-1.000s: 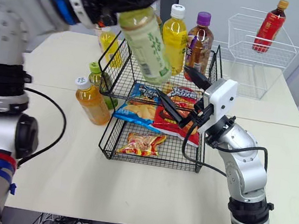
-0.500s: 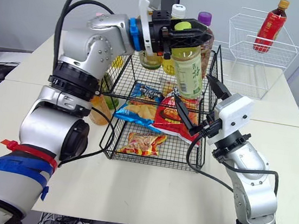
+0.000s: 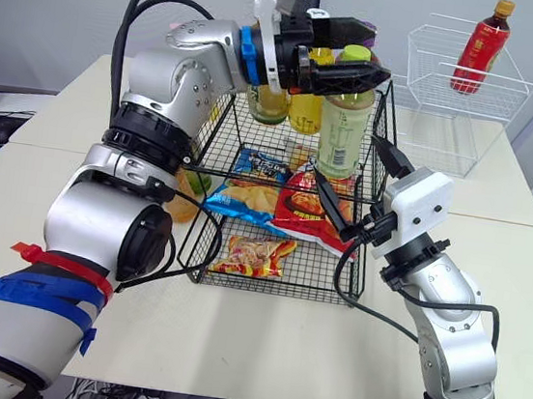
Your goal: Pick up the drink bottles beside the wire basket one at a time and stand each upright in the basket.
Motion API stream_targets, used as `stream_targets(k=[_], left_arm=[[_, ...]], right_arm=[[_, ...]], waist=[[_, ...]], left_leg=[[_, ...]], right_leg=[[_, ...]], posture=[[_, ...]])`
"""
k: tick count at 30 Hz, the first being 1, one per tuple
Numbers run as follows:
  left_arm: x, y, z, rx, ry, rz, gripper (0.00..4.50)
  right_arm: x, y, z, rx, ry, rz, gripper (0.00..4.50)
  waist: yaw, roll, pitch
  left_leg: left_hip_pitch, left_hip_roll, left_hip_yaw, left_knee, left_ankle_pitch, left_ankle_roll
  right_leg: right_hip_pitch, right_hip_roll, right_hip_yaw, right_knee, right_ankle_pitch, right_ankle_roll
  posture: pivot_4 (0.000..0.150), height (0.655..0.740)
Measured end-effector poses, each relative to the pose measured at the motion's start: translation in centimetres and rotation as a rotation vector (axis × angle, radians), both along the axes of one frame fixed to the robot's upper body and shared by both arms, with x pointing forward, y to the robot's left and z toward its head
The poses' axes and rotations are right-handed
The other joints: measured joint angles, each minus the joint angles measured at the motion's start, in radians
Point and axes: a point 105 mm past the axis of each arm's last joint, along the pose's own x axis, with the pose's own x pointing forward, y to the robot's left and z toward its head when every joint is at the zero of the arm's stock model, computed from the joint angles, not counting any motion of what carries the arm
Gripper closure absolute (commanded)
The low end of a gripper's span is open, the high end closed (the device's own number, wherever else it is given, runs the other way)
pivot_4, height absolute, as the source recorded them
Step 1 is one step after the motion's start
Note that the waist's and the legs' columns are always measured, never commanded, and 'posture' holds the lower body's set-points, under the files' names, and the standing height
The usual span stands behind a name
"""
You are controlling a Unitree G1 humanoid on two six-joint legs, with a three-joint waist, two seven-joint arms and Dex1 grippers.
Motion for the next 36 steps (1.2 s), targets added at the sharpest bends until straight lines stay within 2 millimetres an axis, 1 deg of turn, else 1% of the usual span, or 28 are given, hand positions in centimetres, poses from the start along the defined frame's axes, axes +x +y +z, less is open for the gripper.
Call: stream_targets(k=[3, 6, 9, 11, 13, 14, 18, 19, 21, 22, 23, 26, 28, 30, 31, 32, 34, 35, 36], left_arm=[[-0.7, 1.2, 1.6, -0.048, -0.038, 0.017, 0.04], [-1.3, 3.6, 2.5, -0.097, -0.052, 0.072, 0.04], [-1.8, 6.3, 2.4, -0.121, -0.050, 0.158, 0.04], [-2.1, 7.7, 2.1, -0.122, -0.052, 0.226, 0.04], [-2.7, 10.0, 1.7, -0.119, -0.069, 0.329, 0.04], [-2.8, 11.5, 1.2, -0.114, -0.075, 0.396, 0.04], [-3.7, 18.7, -1.0, -0.105, -0.039, 0.713, 0.04], [-4.4, 20.8, -1.5, -0.101, -0.033, 0.799, 0.04], [-6.2, 23.8, -2.5, -0.093, -0.023, 0.918, 0.04], [-7.3, 25.2, -3.5, -0.084, -0.005, 0.981, 0.04], [-7.8, 26.0, -4.2, -0.083, 0.018, 1.011, 0.04], [-10.9, 28.8, -7.2, -0.092, 0.106, 1.139, 0.04], [-12.4, 29.9, -8.9, -0.121, 0.158, 1.198, 0.04], [-14.0, 30.5, -10.3, -0.145, 0.192, 1.247, 0.04], [-15.5, 30.6, -12.0, -0.140, 0.226, 1.282, 0.04], [-16.6, 30.3, -13.8, -0.132, 0.278, 1.293, 0.04], [-18.7, 29.5, -17.1, -0.125, 0.406, 1.299, 0.04], [-19.5, 29.2, -17.7, -0.124, 0.429, 1.304, 0.04], [-20.3, 28.8, -17.8, -0.121, 0.433, 1.310, 0.04]], right_arm=[[-0.1, 0.2, 0.1, -0.004, -0.004, 0.018, 0.00], [-0.1, 0.6, 0.0, -0.013, 0.005, 0.058, 0.00], [-0.2, 1.4, 0.2, -0.022, 0.012, 0.134, 0.00], [-0.2, 1.8, 0.4, -0.028, 0.013, 0.182, 0.00], [-0.2, 2.6, 0.6, -0.038, 0.017, 0.260, 0.00], [-0.2, 3.1, 0.8, -0.047, 0.017, 0.300, 0.00], [0.2, 4.4, 0.9, -0.081, 0.041, 0.431, 0.00], [0.4, 4.7, 0.8, -0.086, 0.054, 0.465, 0.00], [0.6, 5.4, 0.5, -0.106, 0.075, 0.528, 0.00], [0.6, 5.9, 0.4, -0.119, 0.084, 0.570, 0.00], [0.6, 6.1, 0.3, -0.125, 0.091, 0.591, 0.00], [0.3, 7.7, -0.1, -0.153, 0.113, 0.700, 0.00], [0.3, 8.4, -0.8, -0.171, 0.139, 0.742, 0.00], [0.3, 8.8, -1.2, -0.182, 0.156, 0.773, 0.00], [0.3, 9.2, -1.2, -0.192, 0.158, 0.797, 0.00], [0.3, 9.3, -1.3, -0.196, 0.156, 0.808, 0.00], [0.5, 9.5, -1.5, -0.201, 0.164, 0.822, 0.00], [0.6, 9.6, -1.6, -0.202, 0.170, 0.828, 0.00], [0.7, 9.7, -1.7, -0.202, 0.171, 0.836, 0.00]], waist=[[-0.003, 0.000, 0.000], [-0.013, 0.000, 0.000], [-0.021, 0.000, 0.000], [-0.021, 0.000, 0.000], [-0.025, 0.000, 0.000], [-0.030, 0.001, 0.000], [-0.033, 0.001, 0.000], [-0.032, 0.000, -0.001], [-0.030, 0.000, -0.001], [-0.031, 0.000, -0.001], [-0.026, 0.000, -0.001], [-0.018, -0.002, -0.002], [-0.010, -0.004, -0.003], [-0.005, -0.005, -0.004], [-0.008, -0.004, -0.004], [-0.015, -0.004, -0.004], [-0.020, -0.008, -0.006], [-0.019, -0.010, -0.007], [-0.017, -0.010, -0.007]], left_leg=[[0.000, 0.000, 0.000, 0.000, 0.000, 0.000], [0.002, 0.000, 0.000, 0.000, 0.000, 0.000], [0.005, 0.000, 0.001, 0.000, 0.000, -0.001], [0.007, 0.000, 0.001, 0.000, 0.001, -0.001], [0.008, 0.000, 0.002, 0.000, 0.001, -0.002], [0.010, 0.000, 0.002, 0.000, 0.001, -0.002], [0.009, 0.002, 0.001, 0.000, 0.002, -0.004], [0.009, 0.002, 0.001, -0.001, 0.002, -0.004], [0.009, 0.002, 0.002, -0.001, 0.002, -0.004], [0.009, 0.001, 0.002, -0.001, 0.002, -0.003], [0.008, 0.001, 0.001, 0.000, 0.002, -0.003], [0.008, 0.001, 0.001, 0.000, 0.002, -0.003], [0.008, 0.001, 0.000, 0.000, 0.001, -0.002], [0.009, 0.001, -0.001, 0.000, -0.001, 0.002], [0.011, 0.001, 0.000, 0.000, -0.002, 0.003], [0.013, 0.001, 0.001, 0.000, -0.003, 0.005], [0.013, 0.001, -0.001, 0.000, -0.003, 0.005], [0.014, 0.002, -0.002, 0.000, -0.003, 0.005], [0.014, 0.002, -0.003, 0.000, -0.003, 0.005]], right_leg=[[0.000, 0.000, 0.000, 0.001, 0.000, 0.000], [0.001, 0.000, 0.001, 0.002, 0.000, 0.000], [0.002, 0.000, 0.002, 0.005, 0.000, 0.000], [0.003, 0.000, 0.003, 0.006, 0.000, 0.000], [0.003, 0.000, 0.004, 0.007, 0.000, 0.000], [0.004, 0.000, 0.005, 0.008, 0.000, 0.000], [0.003, 0.001, 0.003, 0.009, 0.000, -0.001], [0.003, 0.001, 0.004, 0.008, 0.000, -0.001], [0.003, 0.001, 0.004, 0.008, 0.000, -0.001], [0.004, 0.000, 0.004, 0.007, 0.000, -0.001], [0.003, 0.000, 0.003, 0.007, 0.001, -0.001], [0.004, 0.000, 0.003, 0.007, 0.001, -0.001], [0.006, -0.001, 0.001, 0.007, 0.001, -0.001], [0.008, -0.002, 0.000, 0.006, 0.001, -0.001], [0.009, -0.002, 0.001, 0.005, 0.001, -0.001], [0.012, -0.003, 0.002, 0.005, 0.001, -0.001], [0.012, -0.003, 0.000, 0.005, 0.001, -0.001], [0.012, -0.002, -0.001, 0.005, 0.000, -0.001], [0.013, -0.002, -0.001, 0.005, 0.000, -0.002]], posture=[[0.150, 0.7400], [0.150, 0.7400], [0.150, 0.7400], [0.150, 0.7400], [0.150, 0.7400], [0.150, 0.7400], [0.150, 0.7400], [0.150, 0.7400], [0.150, 0.7400], [0.150, 0.7400], [0.150, 0.7400], [0.150, 0.7400], [0.150, 0.7400], [0.150, 0.7400], [0.150, 0.7400], [0.150, 0.7400], [0.150, 0.7400], [0.150, 0.7400], [0.150, 0.7400]])
